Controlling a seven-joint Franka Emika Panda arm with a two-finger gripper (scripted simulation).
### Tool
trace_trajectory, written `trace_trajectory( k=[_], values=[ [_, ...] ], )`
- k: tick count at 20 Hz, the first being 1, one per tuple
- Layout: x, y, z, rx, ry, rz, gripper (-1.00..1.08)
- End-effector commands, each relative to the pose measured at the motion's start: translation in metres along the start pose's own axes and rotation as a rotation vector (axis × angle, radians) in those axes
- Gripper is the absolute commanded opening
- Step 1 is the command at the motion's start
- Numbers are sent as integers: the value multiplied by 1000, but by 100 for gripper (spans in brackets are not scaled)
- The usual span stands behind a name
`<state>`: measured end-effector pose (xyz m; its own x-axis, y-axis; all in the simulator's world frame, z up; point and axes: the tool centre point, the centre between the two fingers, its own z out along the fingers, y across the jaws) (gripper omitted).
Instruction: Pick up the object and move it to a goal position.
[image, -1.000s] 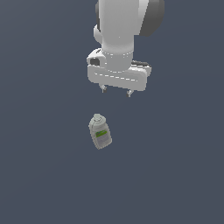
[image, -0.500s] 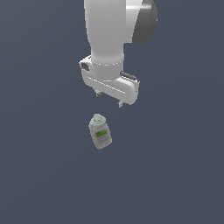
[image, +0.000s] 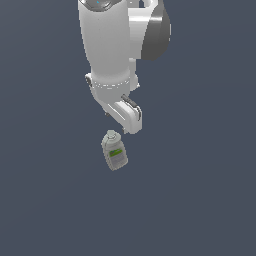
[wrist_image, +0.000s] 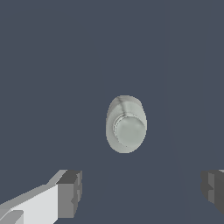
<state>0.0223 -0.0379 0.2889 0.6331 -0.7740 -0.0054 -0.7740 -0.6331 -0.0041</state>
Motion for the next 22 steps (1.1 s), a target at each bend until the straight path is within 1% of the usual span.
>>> trace_trajectory(
  k=[1, 5, 10, 17, 22],
  values=[
    [7, 0, 2, -1, 2, 59, 100],
    [16, 0, 6, -2, 4, 127, 100],
    [22, 1, 8, -3, 5, 177, 100],
    [23, 1, 10, -4, 5, 184, 100],
    [23, 1, 25, -4, 6, 186, 100]
  ],
)
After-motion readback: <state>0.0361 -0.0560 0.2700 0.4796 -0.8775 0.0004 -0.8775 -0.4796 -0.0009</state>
